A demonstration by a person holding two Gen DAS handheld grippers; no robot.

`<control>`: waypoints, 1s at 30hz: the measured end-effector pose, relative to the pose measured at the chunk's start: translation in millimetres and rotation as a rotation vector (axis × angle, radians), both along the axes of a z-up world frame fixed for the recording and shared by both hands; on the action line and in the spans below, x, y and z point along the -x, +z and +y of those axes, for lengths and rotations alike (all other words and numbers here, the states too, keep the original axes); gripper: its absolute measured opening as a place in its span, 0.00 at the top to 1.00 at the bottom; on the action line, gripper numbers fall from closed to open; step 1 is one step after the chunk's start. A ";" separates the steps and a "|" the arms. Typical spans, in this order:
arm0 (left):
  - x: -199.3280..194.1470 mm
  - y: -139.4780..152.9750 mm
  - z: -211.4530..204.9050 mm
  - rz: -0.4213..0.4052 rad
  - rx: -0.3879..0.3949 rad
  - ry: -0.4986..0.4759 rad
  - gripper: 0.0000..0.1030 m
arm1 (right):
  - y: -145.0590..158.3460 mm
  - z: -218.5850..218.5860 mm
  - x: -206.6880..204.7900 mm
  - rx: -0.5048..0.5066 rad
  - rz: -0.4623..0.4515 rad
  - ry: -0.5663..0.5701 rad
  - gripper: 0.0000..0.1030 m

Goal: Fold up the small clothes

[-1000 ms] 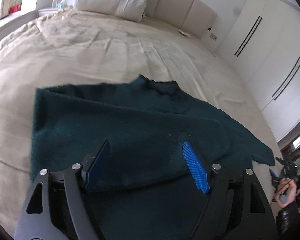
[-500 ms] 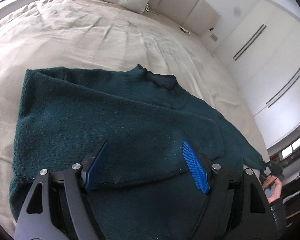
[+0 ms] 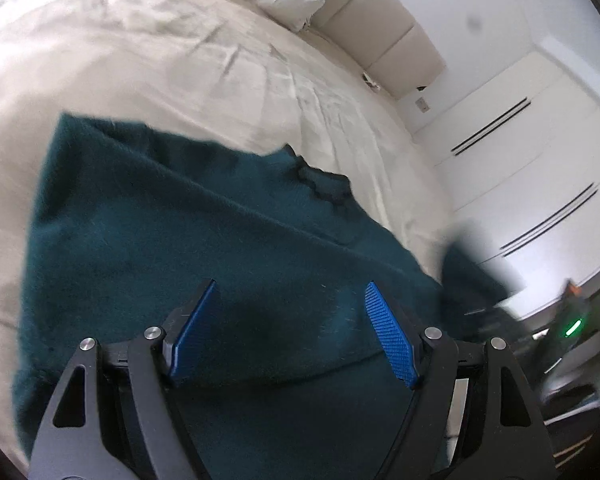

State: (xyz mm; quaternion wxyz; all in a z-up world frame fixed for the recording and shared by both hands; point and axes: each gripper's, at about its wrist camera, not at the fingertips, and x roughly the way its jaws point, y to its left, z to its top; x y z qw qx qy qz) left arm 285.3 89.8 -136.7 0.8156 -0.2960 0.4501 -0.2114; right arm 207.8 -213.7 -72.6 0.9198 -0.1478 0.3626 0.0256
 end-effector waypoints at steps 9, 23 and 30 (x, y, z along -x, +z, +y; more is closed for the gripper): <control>-8.5 -27.0 -20.6 0.184 0.226 -0.097 0.28 | -47.1 49.2 -4.9 0.039 0.065 0.037 0.91; -56.9 -52.7 -67.2 0.351 0.338 -0.188 0.47 | -41.4 54.3 1.5 -0.120 0.080 0.069 0.59; -53.6 -54.5 -85.4 0.363 0.303 -0.208 0.59 | -35.5 -0.4 30.3 -0.369 0.142 -0.026 0.42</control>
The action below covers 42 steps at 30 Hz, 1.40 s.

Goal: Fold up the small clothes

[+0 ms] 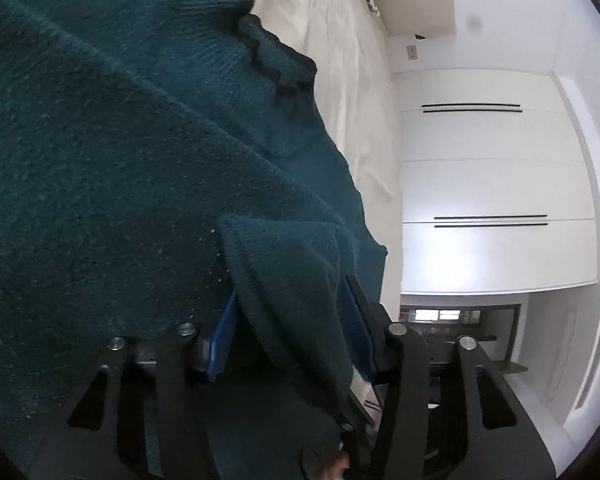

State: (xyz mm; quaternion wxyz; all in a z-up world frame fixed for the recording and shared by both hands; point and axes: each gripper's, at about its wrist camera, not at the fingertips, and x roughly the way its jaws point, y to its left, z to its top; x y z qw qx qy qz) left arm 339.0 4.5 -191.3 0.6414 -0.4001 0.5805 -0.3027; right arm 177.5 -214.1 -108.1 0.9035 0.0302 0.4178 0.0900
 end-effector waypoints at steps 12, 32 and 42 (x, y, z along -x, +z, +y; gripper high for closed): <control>6.7 57.9 6.2 -0.209 -0.192 -0.003 0.94 | -39.8 -160.6 58.0 -0.916 0.080 -0.364 0.30; -10.5 38.2 103.8 -0.201 -0.300 0.089 0.94 | -67.2 -179.6 34.8 -1.327 0.097 -0.543 0.30; -12.2 22.7 107.1 -0.208 -0.328 0.098 0.94 | -83.0 -183.0 3.9 -1.310 0.095 -0.572 0.31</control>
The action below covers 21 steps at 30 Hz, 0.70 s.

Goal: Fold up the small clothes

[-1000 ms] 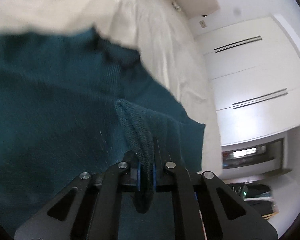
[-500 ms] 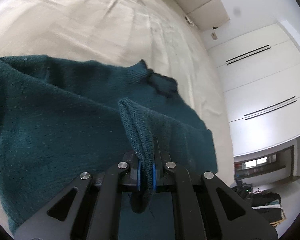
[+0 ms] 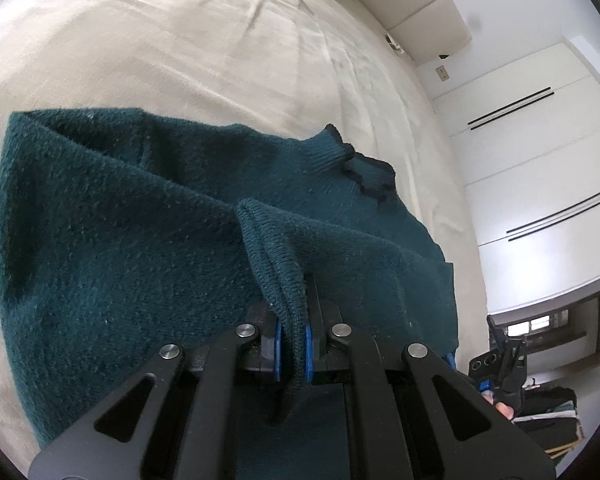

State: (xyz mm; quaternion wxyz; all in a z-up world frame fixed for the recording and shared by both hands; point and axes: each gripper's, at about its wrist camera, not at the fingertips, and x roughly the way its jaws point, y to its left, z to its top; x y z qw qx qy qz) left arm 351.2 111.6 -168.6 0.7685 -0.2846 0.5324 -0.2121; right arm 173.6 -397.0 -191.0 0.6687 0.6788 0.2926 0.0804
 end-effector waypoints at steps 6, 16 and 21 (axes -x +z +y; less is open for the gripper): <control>4.1 -5.8 0.7 0.004 0.026 0.010 0.94 | -6.3 -17.1 17.0 -0.018 -0.033 -0.052 0.34; -2.6 -15.5 10.1 0.104 0.102 0.006 0.93 | 0.1 -20.1 25.0 0.074 -0.013 -0.072 0.40; -2.1 -22.3 16.6 0.143 0.159 0.022 0.93 | 5.4 -18.7 28.1 0.135 0.007 -0.056 0.42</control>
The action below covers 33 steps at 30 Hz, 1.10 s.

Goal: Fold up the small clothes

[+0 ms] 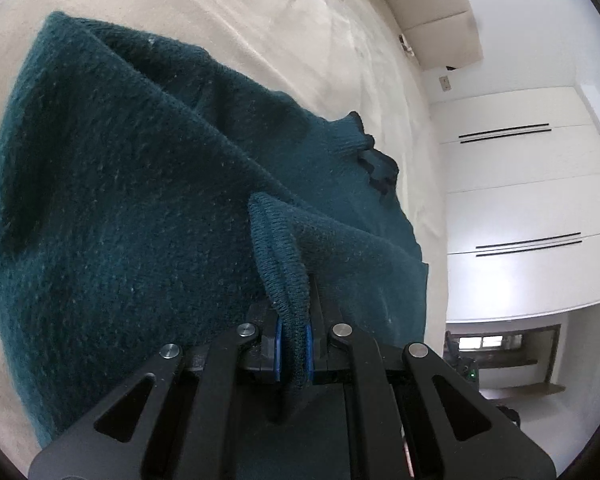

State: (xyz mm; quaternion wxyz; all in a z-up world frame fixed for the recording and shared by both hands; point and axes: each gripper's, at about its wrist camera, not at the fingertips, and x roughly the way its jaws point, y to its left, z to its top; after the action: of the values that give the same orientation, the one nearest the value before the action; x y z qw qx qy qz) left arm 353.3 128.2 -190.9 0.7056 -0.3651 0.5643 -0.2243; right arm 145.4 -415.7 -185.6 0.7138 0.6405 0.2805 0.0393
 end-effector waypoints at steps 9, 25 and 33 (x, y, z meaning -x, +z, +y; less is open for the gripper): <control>2.1 9.7 -0.9 -0.021 -0.037 -0.001 0.93 | 1.7 -3.1 5.5 0.027 0.014 -0.014 0.43; 29.4 66.5 25.2 -0.194 -0.383 0.129 0.90 | 74.7 -17.2 17.9 0.232 -0.042 0.079 0.41; 24.4 62.9 -97.6 -0.359 -0.488 -0.178 0.89 | 50.9 19.2 -89.3 0.159 -0.066 0.358 0.41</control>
State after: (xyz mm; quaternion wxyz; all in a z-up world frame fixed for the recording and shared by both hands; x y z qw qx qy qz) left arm 328.9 30.6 -128.0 0.8384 -0.0888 0.4976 -0.2041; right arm 234.7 -396.6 -134.7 0.7526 0.5203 0.3687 0.1642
